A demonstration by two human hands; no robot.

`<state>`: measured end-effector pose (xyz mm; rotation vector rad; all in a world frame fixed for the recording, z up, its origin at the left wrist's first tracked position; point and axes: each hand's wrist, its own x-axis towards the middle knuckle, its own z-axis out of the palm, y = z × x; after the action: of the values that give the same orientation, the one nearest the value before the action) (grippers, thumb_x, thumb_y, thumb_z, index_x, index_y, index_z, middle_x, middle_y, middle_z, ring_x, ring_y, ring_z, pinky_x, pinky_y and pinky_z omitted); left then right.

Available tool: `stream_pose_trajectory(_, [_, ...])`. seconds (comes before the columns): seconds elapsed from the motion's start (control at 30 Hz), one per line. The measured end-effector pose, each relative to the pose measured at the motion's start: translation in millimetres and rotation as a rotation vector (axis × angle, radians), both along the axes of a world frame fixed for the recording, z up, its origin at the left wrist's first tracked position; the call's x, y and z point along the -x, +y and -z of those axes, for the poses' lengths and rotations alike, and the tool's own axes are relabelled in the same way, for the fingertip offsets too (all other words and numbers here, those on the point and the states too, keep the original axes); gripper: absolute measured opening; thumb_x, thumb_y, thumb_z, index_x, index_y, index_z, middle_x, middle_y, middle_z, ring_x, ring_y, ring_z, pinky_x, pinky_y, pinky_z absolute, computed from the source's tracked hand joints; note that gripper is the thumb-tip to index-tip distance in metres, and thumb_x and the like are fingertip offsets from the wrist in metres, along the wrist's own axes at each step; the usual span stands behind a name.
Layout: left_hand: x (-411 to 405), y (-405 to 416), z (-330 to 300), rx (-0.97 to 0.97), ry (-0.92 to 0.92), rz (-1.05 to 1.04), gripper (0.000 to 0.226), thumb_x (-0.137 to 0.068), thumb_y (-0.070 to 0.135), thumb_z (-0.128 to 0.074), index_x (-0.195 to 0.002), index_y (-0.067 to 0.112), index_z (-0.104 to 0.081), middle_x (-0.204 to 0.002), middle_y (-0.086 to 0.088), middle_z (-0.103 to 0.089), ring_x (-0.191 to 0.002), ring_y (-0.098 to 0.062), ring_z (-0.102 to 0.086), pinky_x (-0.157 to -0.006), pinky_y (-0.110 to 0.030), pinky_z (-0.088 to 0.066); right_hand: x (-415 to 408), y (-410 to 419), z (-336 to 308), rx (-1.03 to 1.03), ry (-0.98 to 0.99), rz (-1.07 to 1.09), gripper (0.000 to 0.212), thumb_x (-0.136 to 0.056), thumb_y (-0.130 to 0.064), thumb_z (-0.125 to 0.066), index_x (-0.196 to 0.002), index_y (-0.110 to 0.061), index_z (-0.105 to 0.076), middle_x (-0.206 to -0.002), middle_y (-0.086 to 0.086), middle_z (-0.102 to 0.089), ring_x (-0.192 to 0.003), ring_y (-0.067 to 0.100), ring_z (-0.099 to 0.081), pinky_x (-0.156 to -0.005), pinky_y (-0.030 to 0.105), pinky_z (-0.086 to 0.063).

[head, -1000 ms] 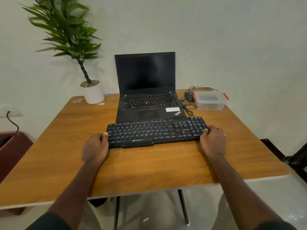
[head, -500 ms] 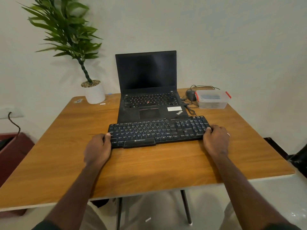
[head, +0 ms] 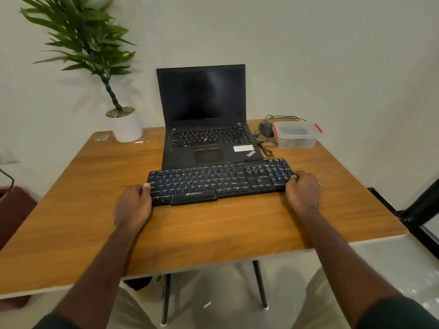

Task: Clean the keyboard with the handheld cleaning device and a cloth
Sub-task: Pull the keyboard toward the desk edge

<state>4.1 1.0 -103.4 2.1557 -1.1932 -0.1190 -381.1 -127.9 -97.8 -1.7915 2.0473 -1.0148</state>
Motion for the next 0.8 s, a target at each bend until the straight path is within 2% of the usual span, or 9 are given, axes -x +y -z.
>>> stream_pose_trajectory(0.1, [6.6, 7.4, -5.3, 0.004, 0.000, -0.034, 0.045, -0.108, 0.040, -0.033, -0.090, 0.010, -0.062, -0.091, -0.009, -0.064, -0.080, -0.024, -0.057, -0.068, -0.037, -0.041, 1.8, 3.5, -5.7, 0.003, -0.042, -0.027, 0.031, -0.101, -0.017, -0.046, -0.114, -0.003, -0.070, -0.106, 0.015, -0.069, -0.101, 0.028, -0.059, -0.096, 0.046, -0.049])
stream_pose_trajectory(0.17, [7.6, 15.9, -6.5, -0.024, -0.020, -0.039, 0.047, -0.107, 0.041, -0.032, -0.088, 0.011, -0.062, -0.088, -0.009, -0.062, -0.078, -0.024, -0.056, -0.067, -0.037, -0.040, 4.9, 9.6, -7.9, -0.002, -0.083, -0.036, 0.030, -0.101, -0.015, -0.045, -0.100, -0.003, -0.072, -0.094, 0.015, -0.071, -0.088, 0.027, -0.061, -0.083, 0.042, -0.052])
stream_pose_trajectory(0.27, [5.6, 36.2, -6.0, -0.042, -0.046, -0.039, 0.047, -0.107, 0.043, -0.030, -0.089, 0.012, -0.060, -0.092, -0.007, -0.058, -0.081, -0.025, -0.055, -0.070, -0.037, -0.039, 9.1, 29.2, -7.4, 0.001, -0.113, -0.049, 0.031, -0.100, -0.015, -0.044, -0.088, -0.005, -0.071, -0.084, 0.012, -0.069, -0.079, 0.029, -0.062, -0.066, 0.034, -0.042])
stream_pose_trajectory(0.4, [-0.3, 63.8, -3.9, -0.066, -0.077, -0.034, 0.048, -0.107, 0.044, -0.029, -0.099, 0.010, -0.063, -0.098, -0.007, -0.056, -0.087, -0.026, -0.054, -0.076, -0.040, -0.043, 8.0, 59.0, -7.3, 0.009, -0.060, -0.097, 0.029, -0.100, -0.014, -0.045, -0.089, -0.005, -0.070, -0.083, 0.009, -0.066, -0.076, 0.024, -0.057, -0.067, 0.030, -0.035])
stream_pose_trajectory(0.53, [3.9, 81.4, -5.5, -0.046, -0.044, -0.039, 0.050, -0.107, 0.044, -0.030, -0.104, 0.008, -0.064, -0.099, -0.007, -0.055, -0.090, -0.027, -0.054, -0.075, -0.039, -0.040, 11.3, 80.2, -12.7, 0.030, -0.082, -0.095, 0.028, -0.101, -0.011, -0.045, -0.090, -0.004, -0.069, -0.080, 0.005, -0.059, -0.074, 0.022, -0.050, -0.066, 0.031, -0.031])
stream_pose_trajectory(0.67, [9.1, 103.6, 0.4, -0.031, -0.053, -0.047, 0.048, -0.107, 0.043, -0.032, -0.107, 0.009, -0.066, -0.096, -0.004, -0.053, -0.088, -0.024, -0.049, -0.076, -0.040, -0.039, 22.4, 95.8, -5.6, 0.063, -0.064, -0.091, 0.027, -0.100, -0.010, -0.045, -0.083, -0.008, -0.066, -0.079, 0.010, -0.062, -0.064, 0.015, -0.049, -0.057, 0.030, -0.029])
stream_pose_trajectory(0.8, [9.1, 118.0, 5.0, -0.001, -0.089, 0.013, 0.042, -0.108, 0.035, -0.037, -0.111, 0.005, -0.067, -0.096, -0.009, -0.059, -0.087, -0.024, -0.051, -0.072, -0.037, -0.037, 35.2, 95.2, 12.0, 0.092, -0.008, -0.082, 0.034, -0.098, -0.019, -0.041, -0.097, -0.003, -0.071, -0.092, 0.015, -0.070, -0.081, 0.029, -0.059, -0.068, 0.029, -0.033])
